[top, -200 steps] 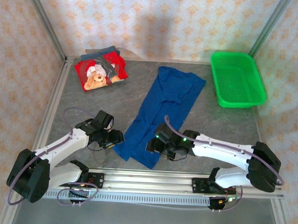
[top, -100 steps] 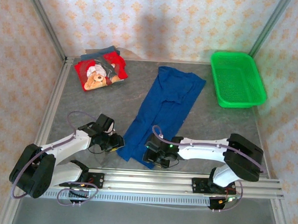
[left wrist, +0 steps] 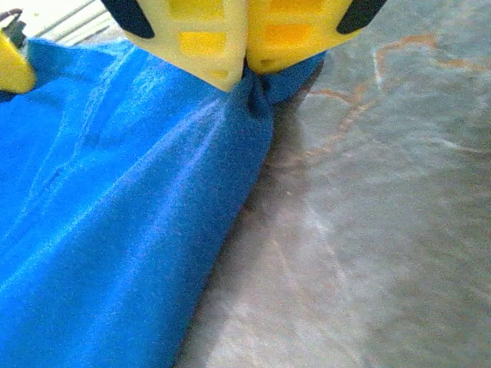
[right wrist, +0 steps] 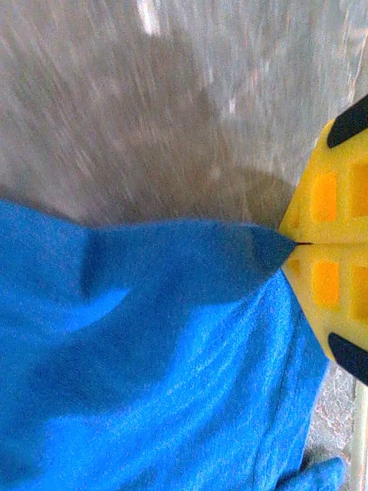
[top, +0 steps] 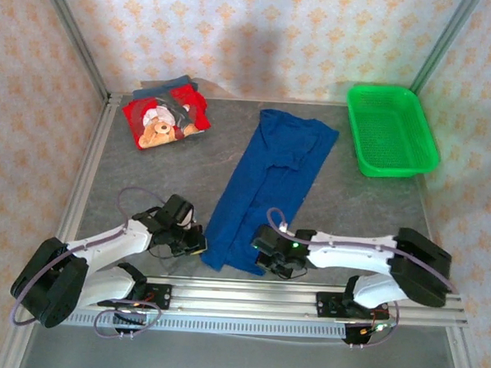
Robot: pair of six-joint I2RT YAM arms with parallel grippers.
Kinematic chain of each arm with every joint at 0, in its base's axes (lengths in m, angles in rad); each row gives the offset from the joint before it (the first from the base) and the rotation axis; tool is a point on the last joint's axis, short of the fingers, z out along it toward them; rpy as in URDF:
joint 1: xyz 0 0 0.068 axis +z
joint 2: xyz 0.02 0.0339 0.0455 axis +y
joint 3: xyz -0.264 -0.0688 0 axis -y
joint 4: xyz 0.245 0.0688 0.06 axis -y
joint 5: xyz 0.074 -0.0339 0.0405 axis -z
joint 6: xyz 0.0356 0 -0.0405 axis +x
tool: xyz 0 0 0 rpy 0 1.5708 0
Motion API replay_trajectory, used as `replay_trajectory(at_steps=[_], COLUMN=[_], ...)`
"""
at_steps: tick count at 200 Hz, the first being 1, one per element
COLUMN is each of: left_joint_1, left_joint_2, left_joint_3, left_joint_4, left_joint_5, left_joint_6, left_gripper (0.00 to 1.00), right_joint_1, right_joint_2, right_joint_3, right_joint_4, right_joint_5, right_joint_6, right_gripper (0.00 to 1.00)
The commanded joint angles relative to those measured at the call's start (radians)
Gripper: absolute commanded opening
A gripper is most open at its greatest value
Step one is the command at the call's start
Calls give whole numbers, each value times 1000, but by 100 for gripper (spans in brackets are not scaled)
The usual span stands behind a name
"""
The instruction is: Fold and stack the t-shirts
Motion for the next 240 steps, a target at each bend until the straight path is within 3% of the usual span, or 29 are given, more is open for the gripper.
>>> replay_trajectory(at_steps=[1, 87, 143, 179, 210, 240], left_joint_1=[-39, -284, -298, -258, -175, -106], left_joint_2=[-26, -73, -18, 140, 277, 414], left_joint_3=[21, 153, 282, 478, 624, 787], left_joint_4=[19, 13, -3, -48, -73, -111], left_joint_5=[10, -68, -95, -98, -80, -66], left_joint_6=[-68, -259, -291, -251, -206, -148], left_gripper=[0, 0, 0, 0, 0, 0], right_joint_1=[-14, 15, -15, -176, -403, -615], right_joint_2=[-119, -379, -426, -428, -393, -257], right_joint_3=[-35, 43, 144, 223, 245, 325], right_joint_4=[-119, -496, -611, -637, -584, -540], right_joint_5=[115, 131, 215, 185, 64, -42], right_joint_6=[50, 118, 100, -57, -242, -434], right_gripper=[0, 0, 0, 0, 0, 0])
